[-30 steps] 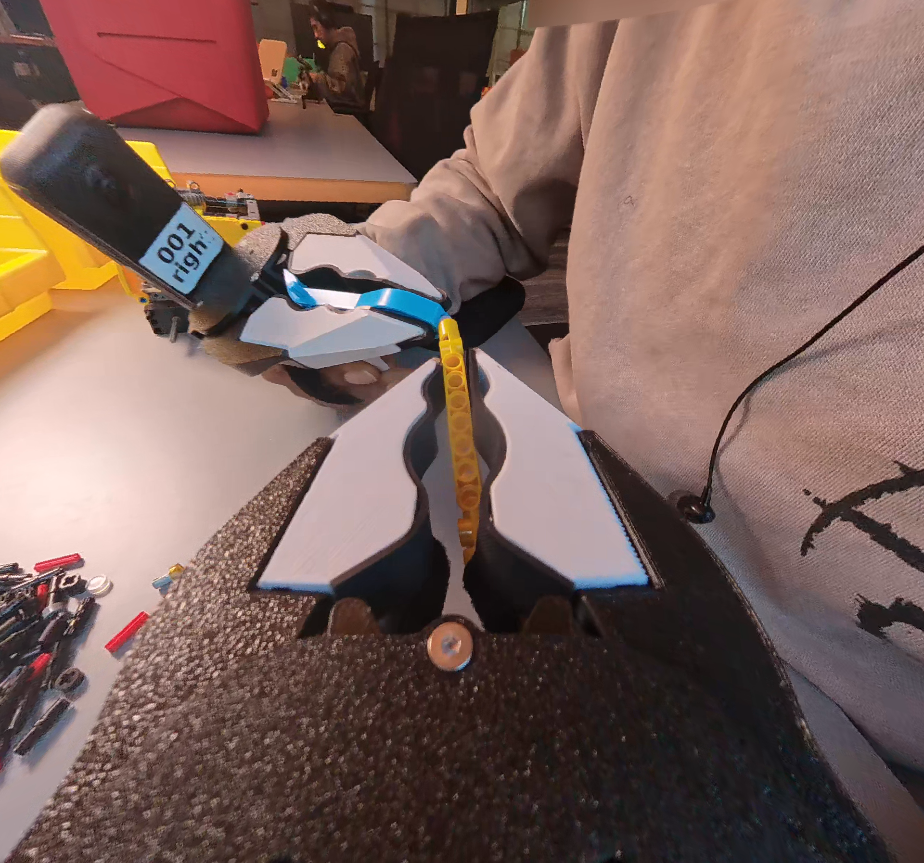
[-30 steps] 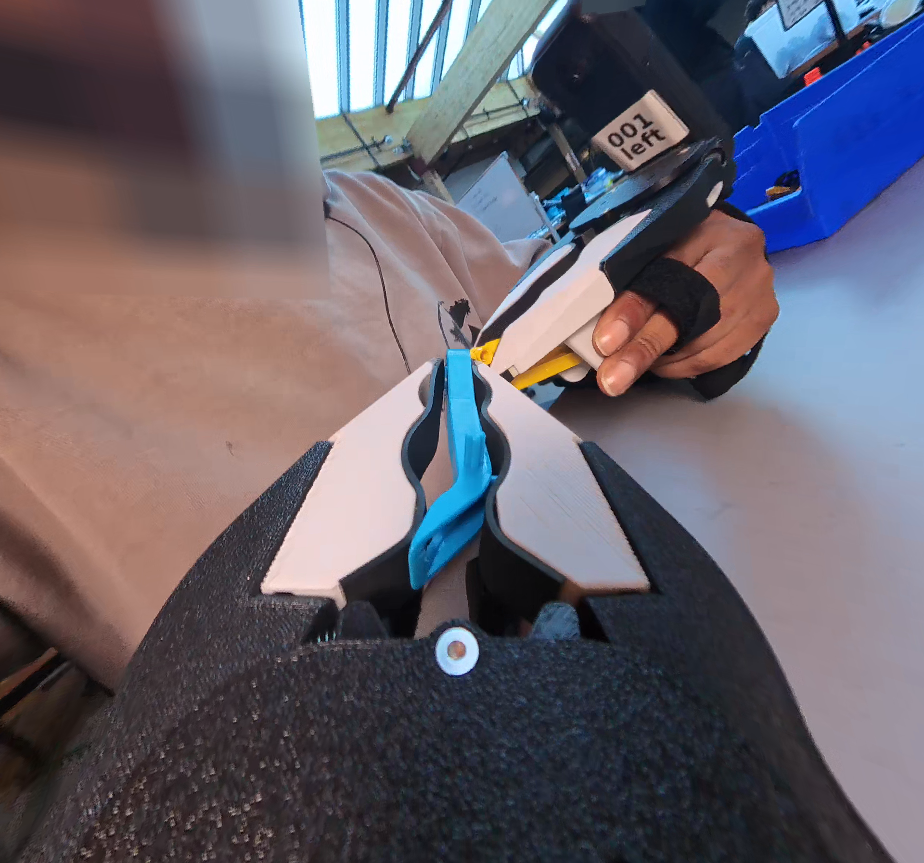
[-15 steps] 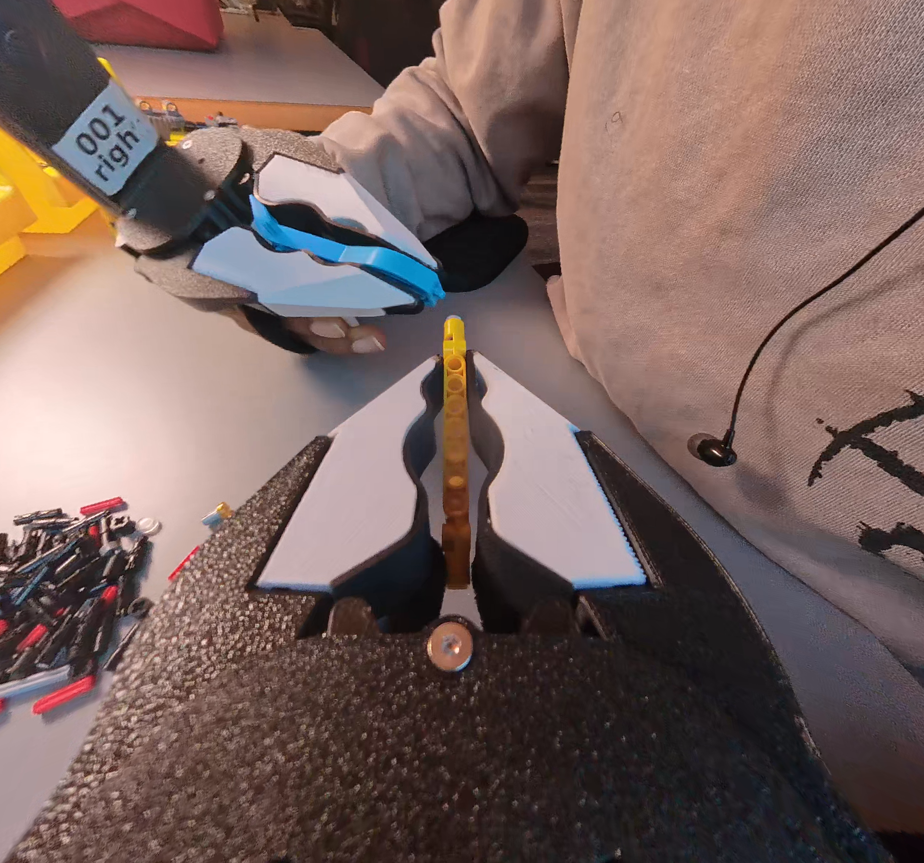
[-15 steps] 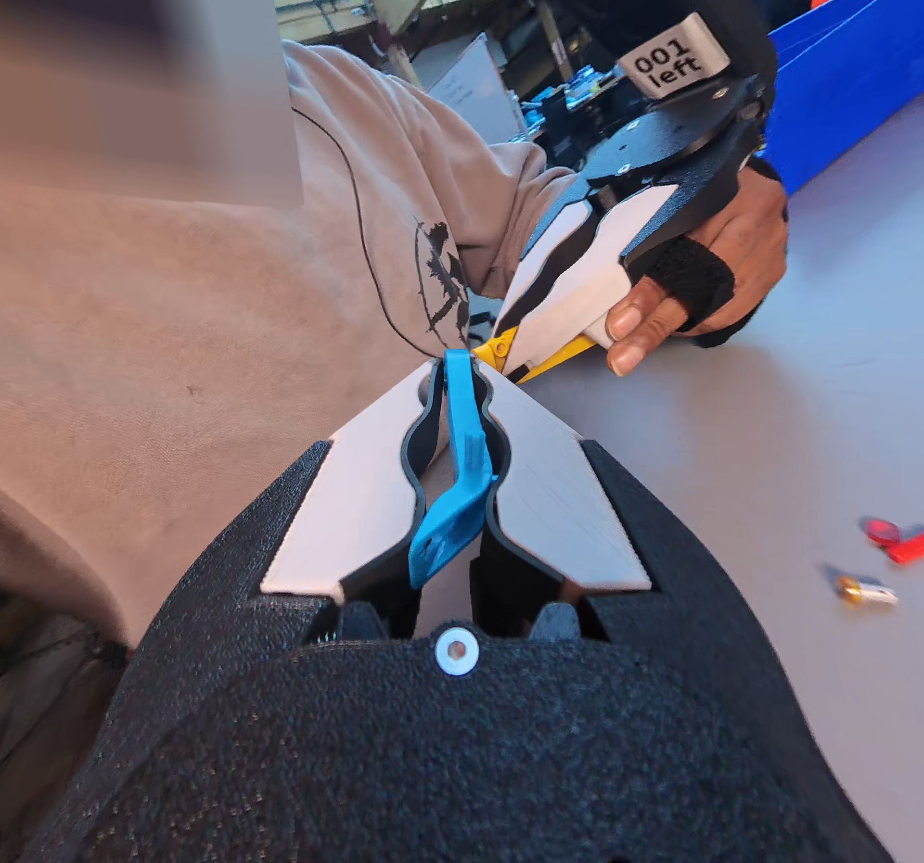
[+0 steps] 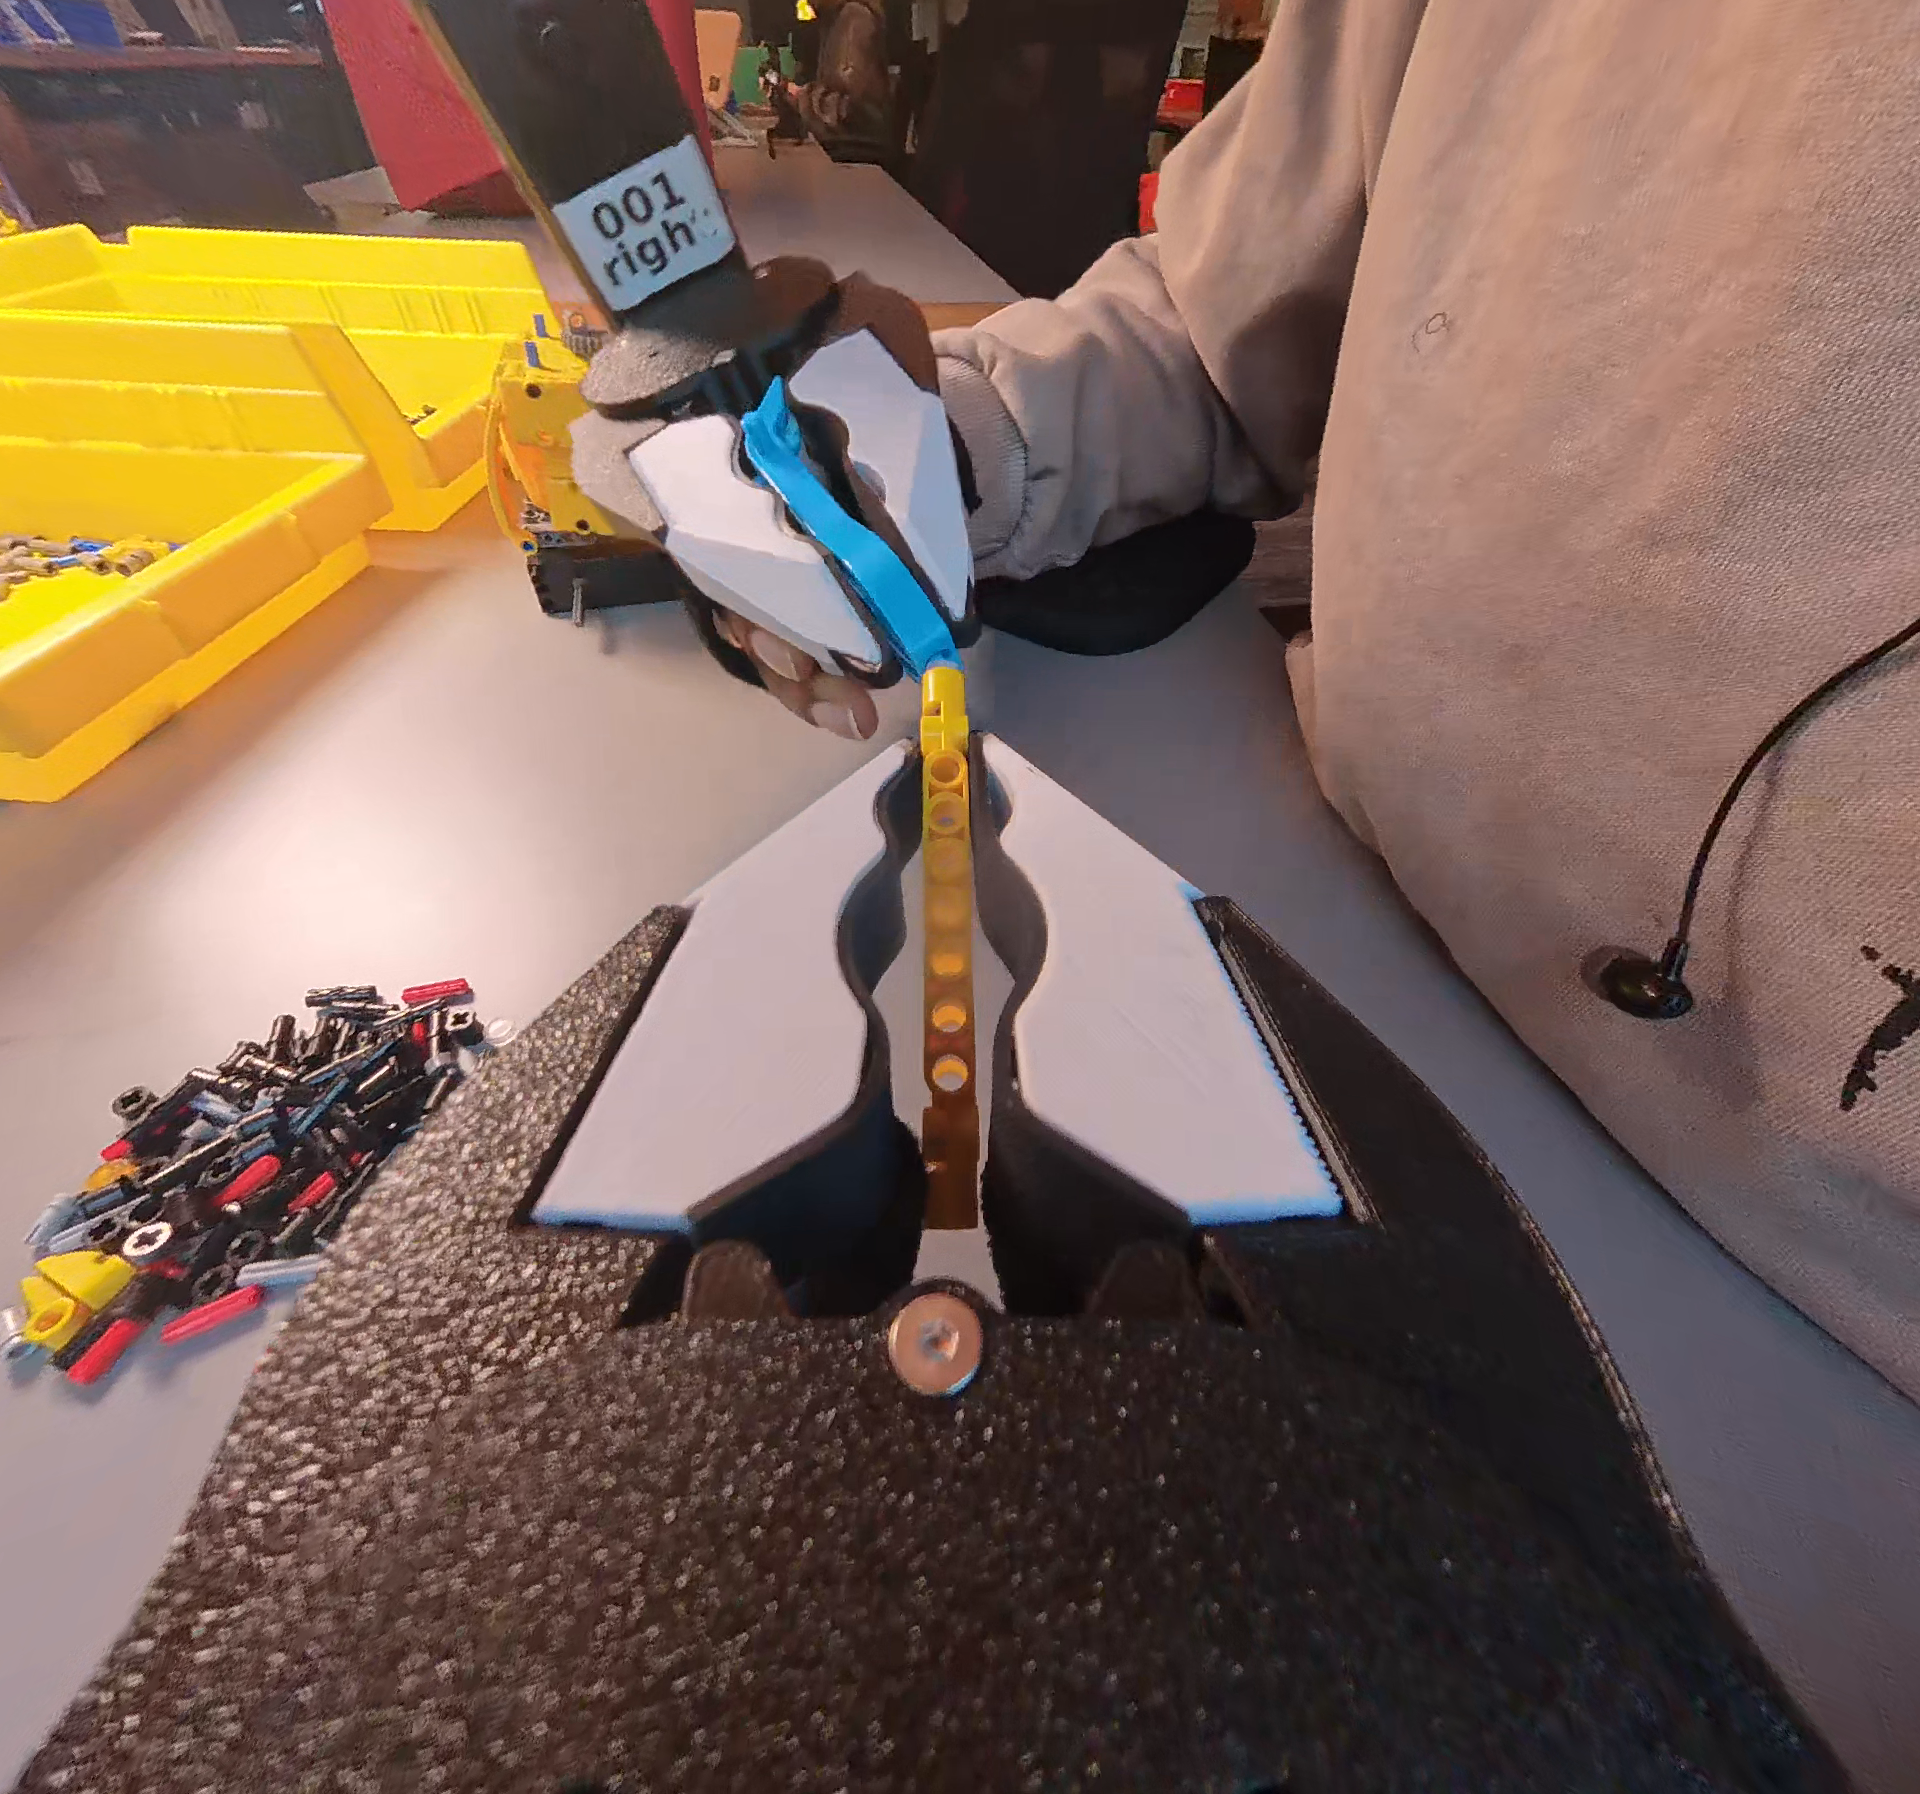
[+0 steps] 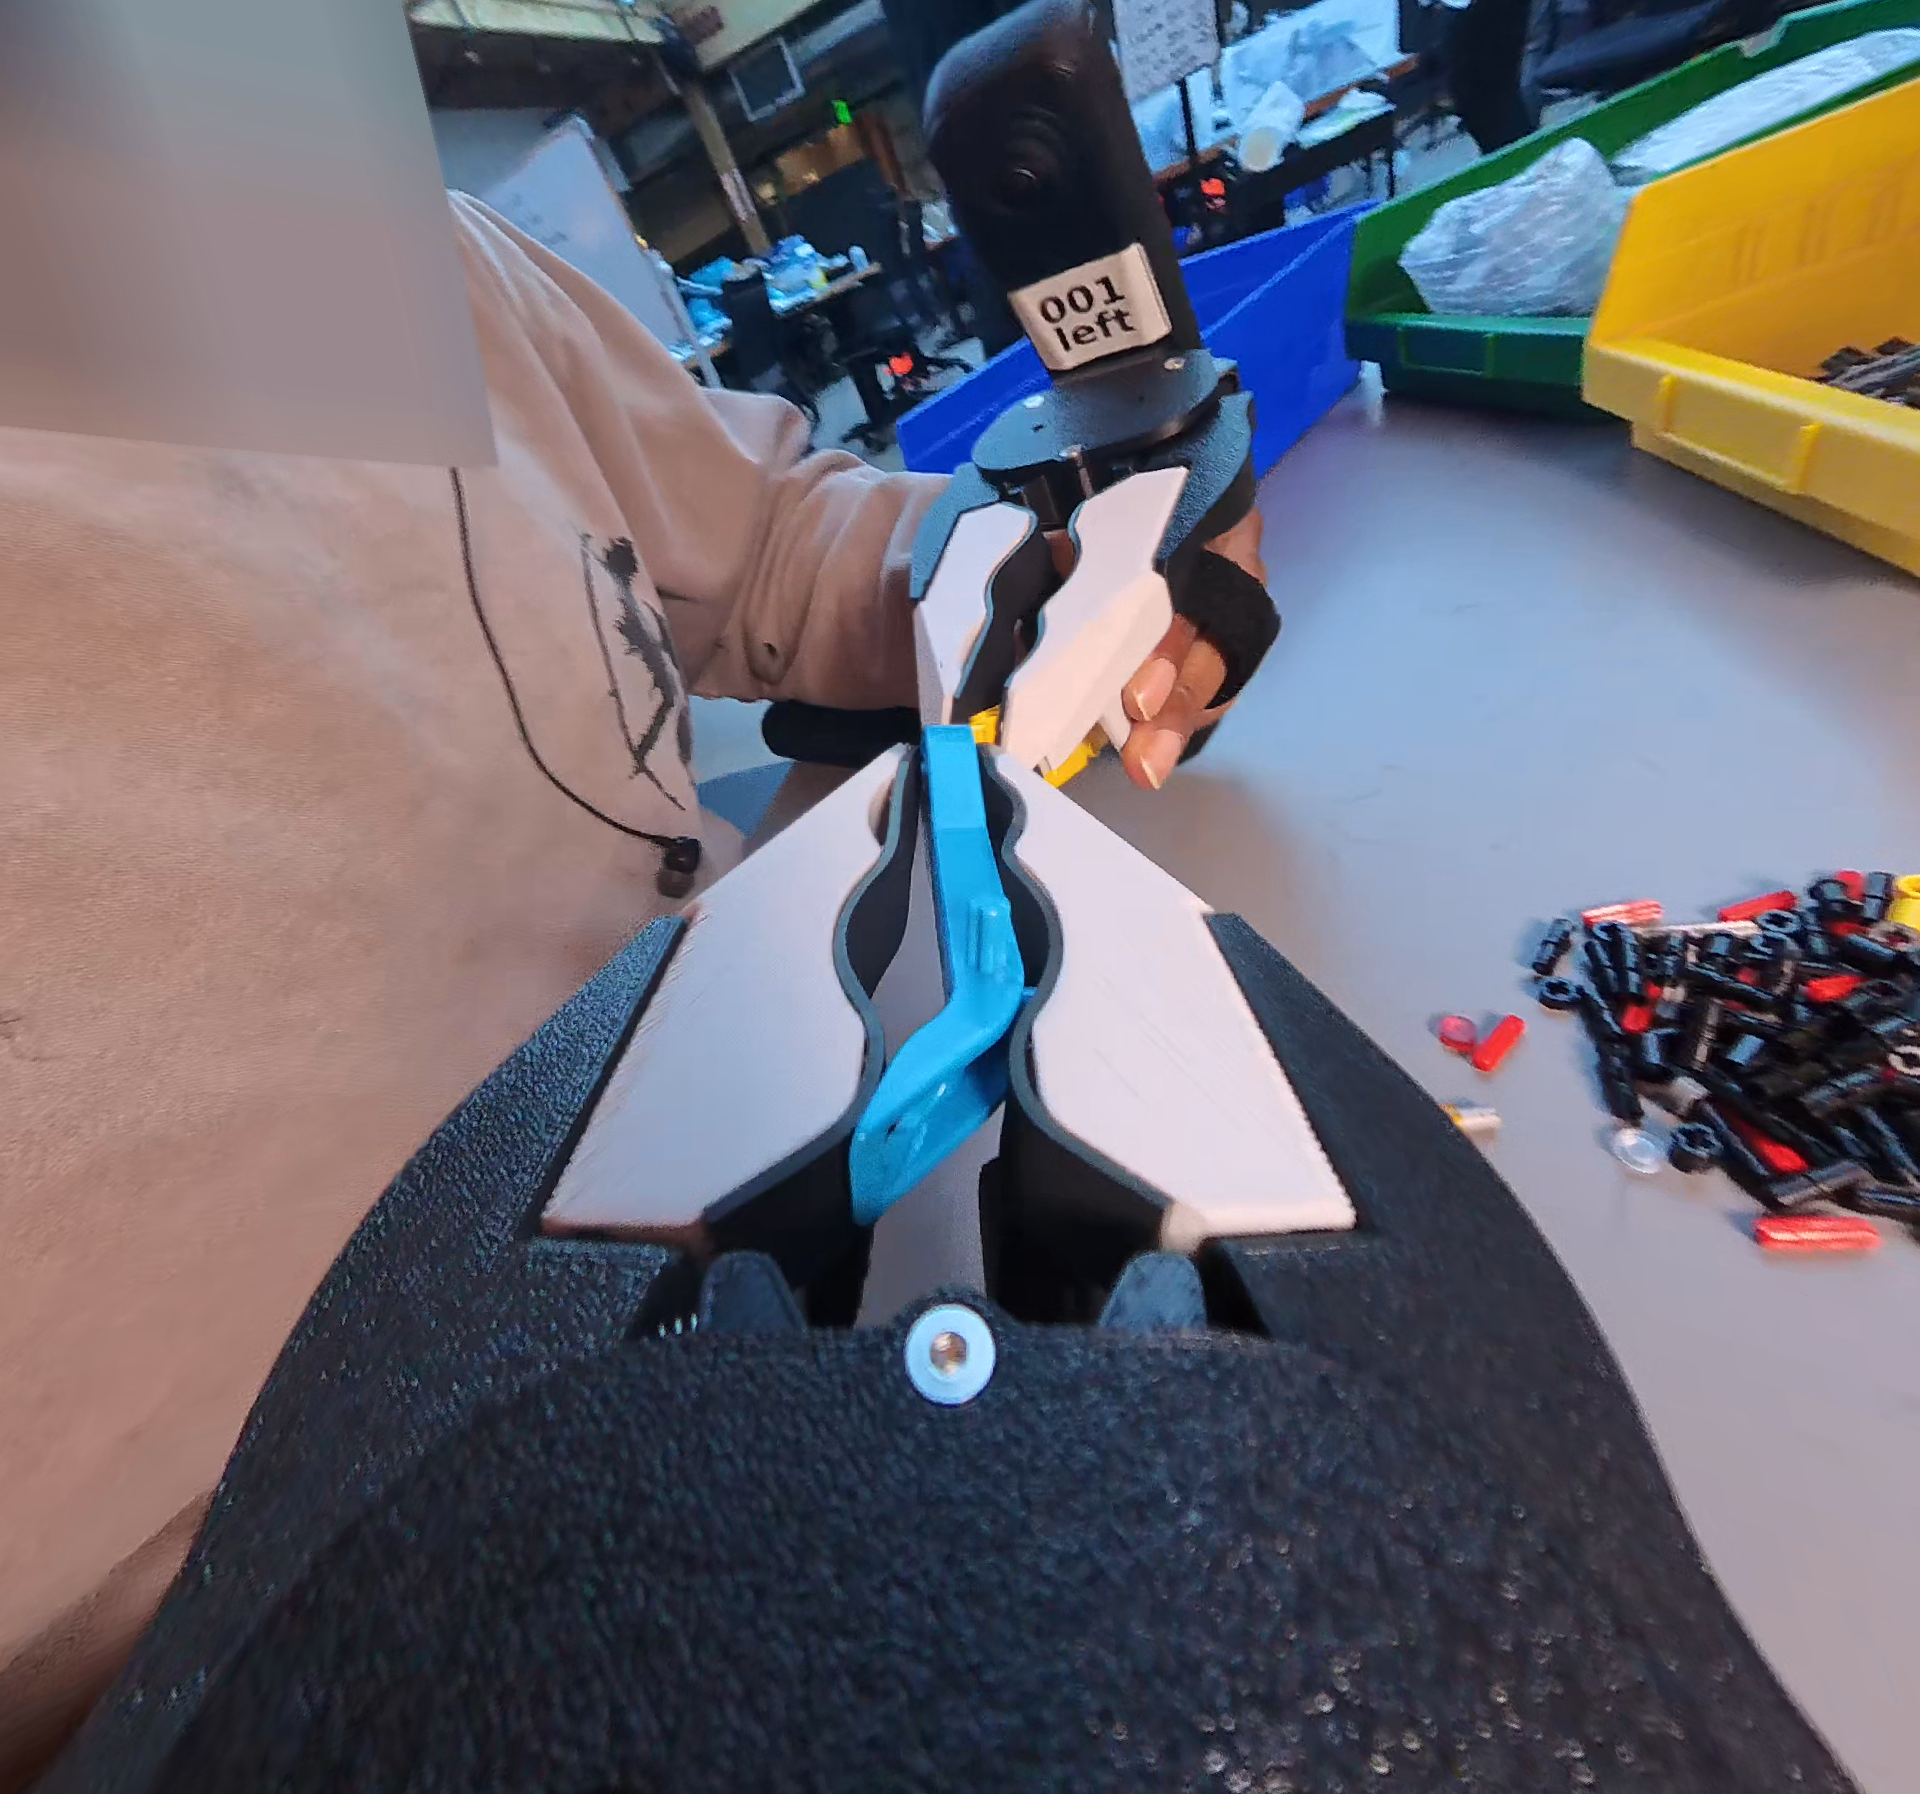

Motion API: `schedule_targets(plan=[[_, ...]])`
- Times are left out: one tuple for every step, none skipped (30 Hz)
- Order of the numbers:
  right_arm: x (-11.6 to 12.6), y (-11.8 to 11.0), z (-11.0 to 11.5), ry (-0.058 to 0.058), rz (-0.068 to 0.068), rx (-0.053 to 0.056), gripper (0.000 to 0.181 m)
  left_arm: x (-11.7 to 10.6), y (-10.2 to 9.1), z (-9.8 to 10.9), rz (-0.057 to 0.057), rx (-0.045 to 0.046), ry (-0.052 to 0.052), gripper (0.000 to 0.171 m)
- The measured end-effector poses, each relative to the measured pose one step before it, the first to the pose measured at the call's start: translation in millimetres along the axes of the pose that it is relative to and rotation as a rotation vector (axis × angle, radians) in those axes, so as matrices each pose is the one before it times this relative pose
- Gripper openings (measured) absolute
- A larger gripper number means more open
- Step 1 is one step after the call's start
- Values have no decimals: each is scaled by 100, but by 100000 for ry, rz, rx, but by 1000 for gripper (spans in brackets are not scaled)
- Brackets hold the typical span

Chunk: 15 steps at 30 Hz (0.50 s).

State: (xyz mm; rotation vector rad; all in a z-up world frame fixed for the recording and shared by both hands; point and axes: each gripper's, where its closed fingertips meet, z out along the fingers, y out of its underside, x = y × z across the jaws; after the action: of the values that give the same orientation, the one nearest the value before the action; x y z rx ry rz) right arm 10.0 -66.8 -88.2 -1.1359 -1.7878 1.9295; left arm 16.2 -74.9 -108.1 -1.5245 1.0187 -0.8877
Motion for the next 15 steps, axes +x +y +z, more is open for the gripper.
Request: schedule_targets(plan=[[251, 126, 25, 3810, -1678, -2121, 8, -278, 238, 7, 828, -1804, -2346, 7], [460, 189, 7, 5551, -2024, -2834, 9, -411, 336, 50, 471, -2953, -3481, 6], [350, 349, 77, 5285, -2543, -4285, 9, -144, 417, 114, 566, -3816, -2085, 6], [118, 264, 109, 4481, -3789, -4236, 9, -69, 325, 184, 1321, -3200, -2261, 6], [105, 391, 160, 4468, -3958, -5214, 9, -125, 569, 305, 1405, -5039, -2823, 6], [243, 643, 219, 4972, -3993, -6620, 9, -176, 632, 331, 1354, -5430, -3088, 6], [160, 432, 222, 3838, -2372, -4107, 9, -152, 365, 242, 38, -3027, -2291, 6], [190, 196, 112, 2332, 1209, -939, 9, -180, 131, 86, -2268, -520, -1280, 6], [168, 62, 27, 288, 5111, 1597, 9, -90, 62, 40, -2528, -70, -89, 5], [188, 79, 34, -924, 7112, 2733, 8, -201, 111, 79, -1203, -892, -1068, 6], [315, 37, -4, -674, 7244, 3881, 8, -296, 22, 69, -451, -287, -2007, 6], [231, -138, -83, -1936, 8589, 4955, 8, -223, -171, 0, -2230, 1390, -914, 6], [201, -320, -104, -2194, 8955, 5891, 8, -313, -305, -121, -2679, 2371, -934, 6], [101, -422, -119, -2514, 8082, 6106, 8, -232, -426, -163, -2445, 2686, -462, 6], [18, -459, -143, -3200, 7999, 5947, 8, -205, -599, -184, -2015, 3470, -567, 6]])
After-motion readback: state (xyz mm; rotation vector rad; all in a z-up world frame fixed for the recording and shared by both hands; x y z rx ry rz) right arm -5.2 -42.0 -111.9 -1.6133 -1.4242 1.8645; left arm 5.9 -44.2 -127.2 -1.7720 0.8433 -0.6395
